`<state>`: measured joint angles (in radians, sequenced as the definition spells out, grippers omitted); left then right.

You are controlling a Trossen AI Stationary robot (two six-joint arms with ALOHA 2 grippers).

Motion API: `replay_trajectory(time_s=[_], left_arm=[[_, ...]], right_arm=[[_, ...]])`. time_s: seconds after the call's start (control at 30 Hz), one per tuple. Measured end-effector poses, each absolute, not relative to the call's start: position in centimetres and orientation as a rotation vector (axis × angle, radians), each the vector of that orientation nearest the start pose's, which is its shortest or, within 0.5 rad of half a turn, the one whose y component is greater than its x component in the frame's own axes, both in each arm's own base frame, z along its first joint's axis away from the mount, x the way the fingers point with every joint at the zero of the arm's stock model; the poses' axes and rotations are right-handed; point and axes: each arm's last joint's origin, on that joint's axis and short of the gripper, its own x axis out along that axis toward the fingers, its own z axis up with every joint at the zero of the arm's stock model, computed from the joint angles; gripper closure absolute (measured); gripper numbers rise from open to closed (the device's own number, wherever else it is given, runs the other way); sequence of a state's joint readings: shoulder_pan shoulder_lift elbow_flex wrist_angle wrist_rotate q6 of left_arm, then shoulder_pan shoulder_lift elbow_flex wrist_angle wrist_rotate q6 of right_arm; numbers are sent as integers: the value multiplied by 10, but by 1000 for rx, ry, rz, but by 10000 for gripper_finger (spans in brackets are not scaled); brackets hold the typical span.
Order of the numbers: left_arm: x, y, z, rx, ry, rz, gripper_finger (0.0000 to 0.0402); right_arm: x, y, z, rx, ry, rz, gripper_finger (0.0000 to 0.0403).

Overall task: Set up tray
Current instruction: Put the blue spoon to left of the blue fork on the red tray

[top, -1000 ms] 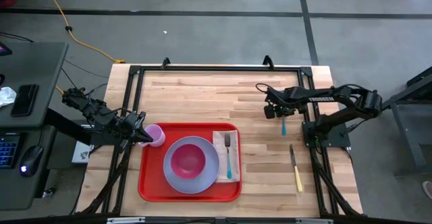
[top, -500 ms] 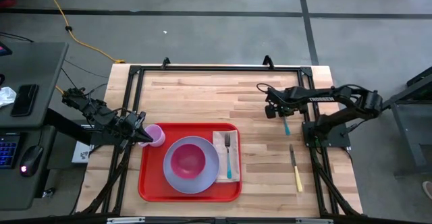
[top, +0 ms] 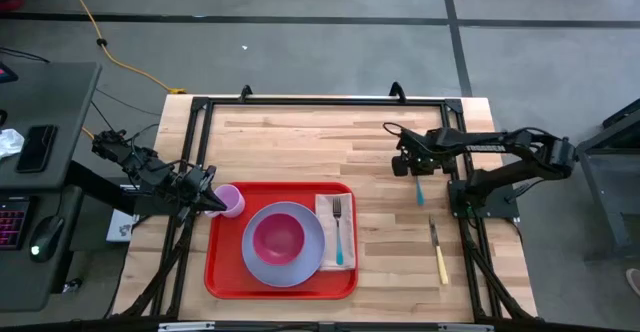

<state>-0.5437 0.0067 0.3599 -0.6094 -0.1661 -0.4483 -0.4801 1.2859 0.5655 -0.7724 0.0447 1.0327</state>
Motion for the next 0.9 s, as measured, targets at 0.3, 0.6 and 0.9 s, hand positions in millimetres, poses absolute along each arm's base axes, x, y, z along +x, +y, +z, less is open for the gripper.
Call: replay_trajectory(time_s=[0.3, 0.6, 0.9], left_arm=[[52, -26, 222, -327, 316, -318, 353], [52, -26, 222, -327, 316, -318, 353], [52, -26, 222, -327, 316, -319, 353]], right_arm=[[158, -65, 156, 1181, 1103, -1124, 401], [183, -40, 185, 1192, 1025, -1015, 402], [211, -15, 234, 1166, 860, -905, 402]])
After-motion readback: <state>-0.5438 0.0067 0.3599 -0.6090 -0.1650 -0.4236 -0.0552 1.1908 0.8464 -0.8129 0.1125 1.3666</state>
